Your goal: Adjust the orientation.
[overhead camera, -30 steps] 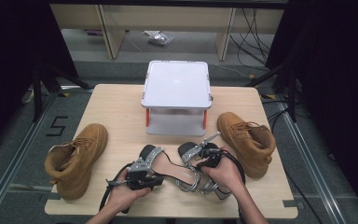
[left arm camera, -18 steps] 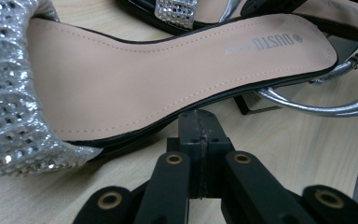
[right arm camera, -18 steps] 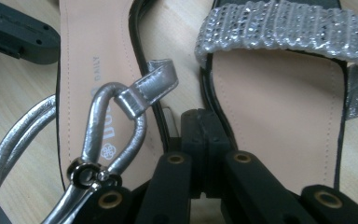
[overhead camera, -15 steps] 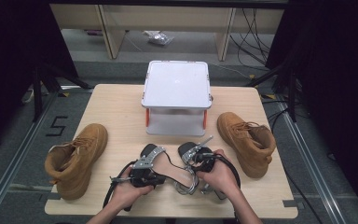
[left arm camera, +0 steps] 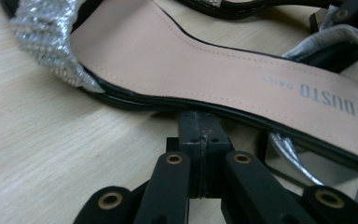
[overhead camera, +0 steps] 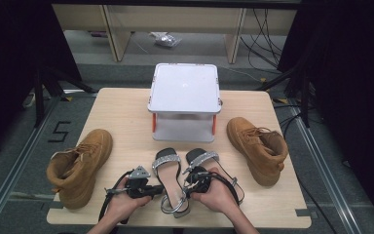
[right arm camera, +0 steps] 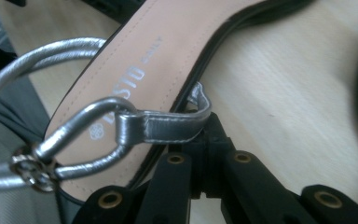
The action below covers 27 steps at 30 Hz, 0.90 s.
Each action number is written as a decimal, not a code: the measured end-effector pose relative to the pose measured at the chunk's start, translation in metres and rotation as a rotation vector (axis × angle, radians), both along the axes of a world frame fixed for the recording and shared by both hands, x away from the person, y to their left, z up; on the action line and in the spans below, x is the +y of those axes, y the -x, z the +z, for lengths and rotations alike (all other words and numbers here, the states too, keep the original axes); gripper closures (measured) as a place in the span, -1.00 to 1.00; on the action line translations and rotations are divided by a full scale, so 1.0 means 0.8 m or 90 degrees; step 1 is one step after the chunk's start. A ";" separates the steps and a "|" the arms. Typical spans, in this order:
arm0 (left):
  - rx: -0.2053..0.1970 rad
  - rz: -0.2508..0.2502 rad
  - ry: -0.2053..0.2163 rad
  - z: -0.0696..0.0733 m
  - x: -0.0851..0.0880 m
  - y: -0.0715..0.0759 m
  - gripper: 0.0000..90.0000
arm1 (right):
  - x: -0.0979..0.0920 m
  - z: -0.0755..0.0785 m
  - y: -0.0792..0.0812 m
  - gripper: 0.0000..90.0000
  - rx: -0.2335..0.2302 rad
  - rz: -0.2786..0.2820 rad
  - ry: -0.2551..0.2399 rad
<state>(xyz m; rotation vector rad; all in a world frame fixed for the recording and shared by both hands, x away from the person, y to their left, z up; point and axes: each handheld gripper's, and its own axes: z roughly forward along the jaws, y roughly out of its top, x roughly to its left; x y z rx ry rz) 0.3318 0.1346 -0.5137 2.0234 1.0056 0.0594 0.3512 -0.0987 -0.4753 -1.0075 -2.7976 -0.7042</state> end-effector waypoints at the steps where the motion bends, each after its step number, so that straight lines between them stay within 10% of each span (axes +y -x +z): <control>1: -0.002 0.007 -0.008 0.001 0.001 0.001 0.99 | 0.002 -0.001 0.001 1.00 0.003 0.000 -0.009; 9: -0.008 0.008 0.009 0.004 0.010 0.003 0.97 | 0.003 -0.007 0.000 0.87 0.010 -0.006 -0.026; 16: -0.121 0.034 0.034 0.053 0.036 0.000 0.82 | -0.027 0.020 -0.008 0.38 -0.004 -0.147 -0.084; 27: -0.220 0.078 0.089 0.115 0.035 -0.063 0.62 | -0.021 0.036 -0.015 -0.05 -0.031 -0.184 -0.164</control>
